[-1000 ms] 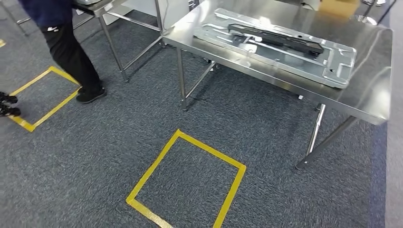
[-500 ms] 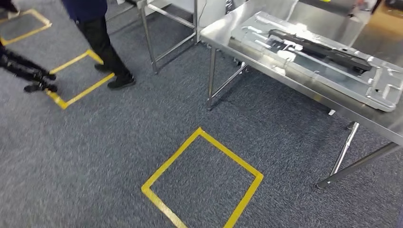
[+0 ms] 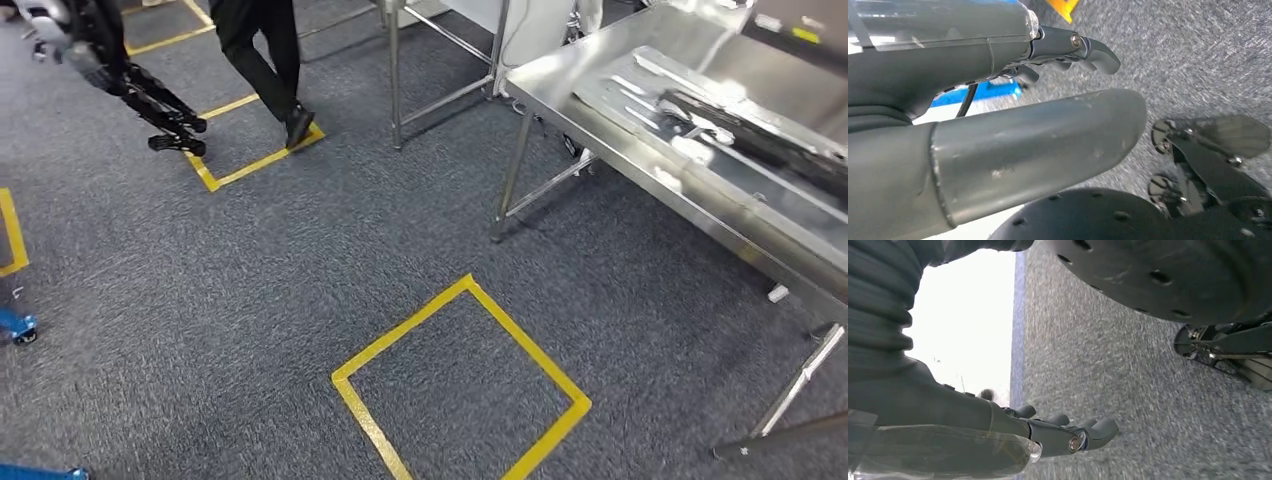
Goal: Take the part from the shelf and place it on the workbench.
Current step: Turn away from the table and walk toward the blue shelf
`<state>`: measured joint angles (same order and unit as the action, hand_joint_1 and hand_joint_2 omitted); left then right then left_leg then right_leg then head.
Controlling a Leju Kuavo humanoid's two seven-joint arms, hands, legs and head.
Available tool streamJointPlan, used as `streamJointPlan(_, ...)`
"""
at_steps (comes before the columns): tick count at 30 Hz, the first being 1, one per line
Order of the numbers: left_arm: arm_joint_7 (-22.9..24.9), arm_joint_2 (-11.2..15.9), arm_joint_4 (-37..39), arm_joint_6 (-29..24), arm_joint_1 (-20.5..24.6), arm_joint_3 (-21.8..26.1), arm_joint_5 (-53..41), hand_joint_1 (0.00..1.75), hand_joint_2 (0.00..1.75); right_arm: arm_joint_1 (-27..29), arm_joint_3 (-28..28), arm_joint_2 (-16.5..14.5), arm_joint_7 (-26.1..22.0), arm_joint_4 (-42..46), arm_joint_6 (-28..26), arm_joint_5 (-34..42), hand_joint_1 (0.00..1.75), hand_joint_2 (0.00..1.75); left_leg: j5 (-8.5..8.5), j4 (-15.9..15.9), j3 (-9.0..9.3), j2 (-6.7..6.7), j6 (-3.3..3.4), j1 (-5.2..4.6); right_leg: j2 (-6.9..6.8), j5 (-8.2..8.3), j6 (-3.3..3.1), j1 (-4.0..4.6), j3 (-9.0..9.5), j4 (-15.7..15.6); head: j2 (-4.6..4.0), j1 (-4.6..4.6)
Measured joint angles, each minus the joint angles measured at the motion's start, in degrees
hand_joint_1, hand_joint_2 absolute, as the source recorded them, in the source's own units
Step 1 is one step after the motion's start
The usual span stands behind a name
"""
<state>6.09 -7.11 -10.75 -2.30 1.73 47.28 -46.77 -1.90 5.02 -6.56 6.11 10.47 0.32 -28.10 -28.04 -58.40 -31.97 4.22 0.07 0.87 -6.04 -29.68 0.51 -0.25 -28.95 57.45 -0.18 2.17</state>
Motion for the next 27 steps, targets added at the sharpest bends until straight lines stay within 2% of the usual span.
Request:
streamJointPlan(2, 0.8, -0.3, 0.0, -0.4, 0.0, 0.3, -0.4, 0.00, 0.00, 0.0, 0.0, 0.0, -0.7, 0.0, -0.6, 0.1, 0.00, 1.75, 0.25, 0.1, -0.12, -1.31, 0.75, -0.10, -0.76, -0.16, 0.64, -0.03, 0.31, -0.1, 0.00, 0.02)
streamJointPlan(3, 1.1, -0.5, 0.0, -0.7, 0.0, 0.4, -0.9, 0.00, 0.00, 0.0, -0.1, 0.0, -0.9, 0.0, -0.9, 0.2, 0.00, 1.75, 0.43, 0.4, -0.09, -1.89, 1.15, -0.04, -0.12, -0.63, 0.95, -0.15, 0.32, 0.3, 0.00, 0.03)
streamJointPlan(4, 1.2, -0.6, 0.0, -1.0, 0.0, 0.4, -1.4, 0.00, 0.00, 0.0, -0.1, 0.0, -1.1, 0.0, -1.4, 0.3, 0.00, 1.75, 0.65, 0.6, -0.02, -2.47, 1.59, 0.04, 1.17, -1.72, 1.17, -0.26, -0.16, 1.6, 0.00, 0.04)
streamJointPlan(6, 1.1, -1.0, 0.0, -1.8, 0.2, 0.4, -2.3, 0.00, 0.00, 0.0, 0.0, 0.0, -0.7, 0.0, -2.1, 0.5, 0.00, 1.75, 1.03, 0.9, -0.06, -3.61, 2.27, -0.01, 4.48, -5.44, 1.29, -0.37, -3.04, 7.8, 0.00, 0.09)
streamJointPlan(7, 0.9, -1.2, 0.0, -2.1, 0.3, 0.4, -2.8, 0.00, 0.00, 0.0, 0.0, 0.0, -0.3, 0.0, -2.5, 0.7, 0.00, 1.75, 1.13, 0.9, -0.19, -4.27, 2.48, -0.17, 5.35, -7.29, 1.22, -0.35, -5.13, 12.0, 0.00, 0.09)
streamJointPlan(8, 0.6, -1.3, 0.0, -2.2, 0.3, 0.3, -3.3, 0.00, 0.00, 0.0, 0.0, 0.0, 0.3, 0.0, -2.8, 0.7, 0.00, 1.75, 1.19, 0.8, -0.27, -5.03, 2.59, -0.35, 5.72, -8.33, 1.14, -0.35, -6.90, 15.3, 0.00, 0.09)
streamJointPlan(9, 0.3, -1.5, 0.0, -2.2, 0.3, 0.1, -3.9, 0.00, 0.00, 0.0, 0.0, 0.0, 0.8, 0.0, -3.2, 0.8, 0.00, 1.75, 1.21, 0.8, -0.27, -5.86, 2.65, -0.50, 5.89, -8.18, 1.03, -0.35, -7.84, 16.9, 0.00, 0.08)
streamJointPlan(10, -0.1, -1.6, 0.0, -2.3, 0.3, -0.1, -4.5, 0.00, 0.00, 0.0, 0.0, 0.0, 1.4, 0.0, -3.5, 0.8, 0.00, 1.75, 1.22, 0.8, -0.19, -6.75, 2.66, -0.61, 6.04, -6.81, 0.86, -0.35, -7.71, 16.1, 0.00, 0.08)
streamJointPlan(11, -0.7, -1.8, 0.0, -2.3, 0.2, -0.4, -5.0, 0.00, 0.00, 0.0, 0.0, 0.0, 2.0, 0.0, -3.8, 0.8, 0.00, 1.75, 1.21, 0.7, -0.07, -7.63, 2.65, -0.67, 6.40, -4.62, 0.65, -0.36, -6.60, 13.3, 0.00, 0.08)
streamJointPlan(12, -1.4, -1.9, 0.0, -2.4, 0.1, -0.7, -5.3, 0.00, 0.00, 0.1, 0.0, 0.0, 2.4, 0.0, -4.0, 0.8, 0.00, 1.75, 1.20, 0.7, -0.01, -8.48, 2.62, -0.68, 7.35, -2.19, 0.40, -0.39, -4.97, 9.3, 0.00, 0.08)
streamJointPlan(13, -2.3, -2.1, 0.0, -2.5, 0.1, -0.9, -5.3, 0.00, 0.00, 0.2, 0.0, 0.0, 2.7, 0.0, -4.2, 0.8, 0.00, 1.75, 1.14, 0.4, -0.08, -9.26, 2.50, -0.78, 8.67, -0.50, 0.17, -0.46, -3.45, 5.5, 0.00, 0.08)
streamJointPlan(14, -3.2, -2.2, 0.0, -2.6, 0.1, -0.9, -5.0, 0.00, 0.00, 0.2, 0.0, 0.0, 2.9, -0.1, -4.3, 0.8, 0.00, 1.75, 1.14, 0.3, -0.28, -9.96, 2.29, -0.82, 9.73, 0.43, 0.02, -0.47, -2.44, 2.9, 0.00, 0.06)
streamJointPlan(15, -4.0, -2.4, 0.0, -2.5, 0.1, -0.9, -4.7, 0.00, 0.00, 0.2, 0.0, -0.1, 2.9, -0.1, -4.4, 0.8, 0.00, 1.75, 1.16, 0.2, -0.54, -10.59, 1.99, -0.81, 10.44, 0.69, -0.09, -0.43, -1.95, 1.4, 0.00, 0.05)
streamJointPlan(16, -4.5, -2.5, 0.0, -2.3, 0.1, -0.9, -4.1, 0.00, 0.00, 0.2, 0.0, -0.1, 2.9, -0.1, -4.4, 0.7, 0.00, 1.75, 1.26, 0.2, -0.79, -11.21, 1.60, -0.79, 10.40, 0.54, -0.19, -0.35, -1.85, 1.0, 0.00, 0.04)
streamJointPlan(17, -4.8, -2.6, 0.0, -2.1, 0.0, -0.8, -3.6, 0.00, 0.00, 0.1, 0.0, -0.3, 2.6, -0.1, -4.4, 0.5, 0.00, 1.75, 1.39, 0.3, -0.99, -11.69, 1.22, -0.72, 9.77, 0.65, -0.39, -0.40, -1.80, 0.9, 0.00, 0.03)
streamJointPlan(18, -4.9, -2.7, 0.0, -1.9, -0.2, -0.7, -3.1, 0.00, 0.00, 0.0, 0.0, -0.4, 2.3, -0.1, -4.4, 0.3, 0.00, 1.75, 1.35, 0.3, -1.11, -11.53, 0.98, -0.71, 9.10, 0.89, -0.71, -0.48, -1.60, 0.4, 0.00, 0.03)
streamJointPlan(19, -4.8, -2.8, 0.0, -1.7, -0.2, -0.5, -2.5, 0.00, 0.00, 0.0, 0.0, -0.6, 1.8, -0.1, -4.4, 0.2, 0.00, 1.75, 0.79, -0.5, -1.61, -10.60, 0.80, -0.67, 8.40, 1.23, -1.12, -0.64, -1.32, -0.3, 0.00, 0.03)
streamJointPlan(20, -4.6, -2.8, 0.0, -1.5, -0.3, -0.3, -2.0, 0.00, 0.00, 0.0, 0.0, -0.7, 1.3, -0.1, -4.4, 0.1, 0.00, 1.75, -0.45, -2.6, -2.68, -9.11, 0.63, -0.67, 7.64, 1.56, -1.49, -0.81, -1.06, -0.9, 0.00, 0.00)
streamJointPlan(22, -4.0, -2.8, 0.0, -1.3, -0.1, 0.6, -0.7, 0.00, 0.00, 0.3, 0.0, -0.7, 0.0, -0.1, -4.1, -0.1, 0.00, 1.75, -4.10, -9.8, -6.24, -6.03, 0.14, -0.39, 5.99, 1.83, -1.84, -0.74, -0.78, -1.6, 0.00, -0.05)
streamJointPlan(23, -3.5, -2.9, 0.0, -1.2, 0.0, 1.1, 0.1, 0.00, 0.00, 0.5, 0.0, -0.7, -0.7, -0.1, -3.9, -0.2, 0.00, 1.75, -5.56, -13.3, -7.99, -5.23, -0.17, -0.29, 5.08, 1.77, -1.82, -0.66, -0.76, -1.6, 0.00, -0.08)
streamJointPlan(24, -3.1, -2.9, 0.0, -1.2, 0.1, 1.7, 0.8, 0.00, 0.00, 0.7, 0.0, -0.7, -1.5, -0.1, -3.7, -0.3, 0.00, 1.75, -6.15, -15.3, -8.97, -4.81, -0.41, -0.18, 4.16, 1.66, -1.76, -0.58, -0.74, -1.5, 0.00, -0.08)
streamJointPlan(25, -2.7, -2.9, 0.0, -1.3, 0.1, 2.2, 1.4, 0.00, 0.00, 0.7, 0.0, -0.7, -2.3, -0.2, -3.6, -0.5, 0.00, 1.75, -5.66, -15.3, -8.89, -4.57, -0.56, -0.13, 3.27, 1.52, -1.67, -0.53, -0.70, -1.4, 0.00, -0.08)
streamJointPlan(26, -2.4, -2.9, 0.0, -1.2, 0.0, 2.7, 1.7, 0.00, 0.00, 0.8, 0.0, -0.7, -2.8, -0.2, -3.5, -0.6, 0.00, 1.75, -4.24, -13.2, -7.65, -4.24, -0.61, -0.12, 2.47, 1.36, -1.55, -0.51, -0.60, -1.4, 0.00, -0.08)
streamJointPlan(27, -2.2, -2.9, 0.0, -0.8, 0.0, 3.0, 1.6, 0.00, 0.00, 0.9, 0.0, -0.7, -3.3, -0.2, -3.3, -0.6, 0.00, 1.75, -2.32, -9.4, -5.46, -3.32, -0.53, -0.16, 1.73, 1.15, -1.37, -0.48, -0.42, -1.2, 0.00, -0.08)
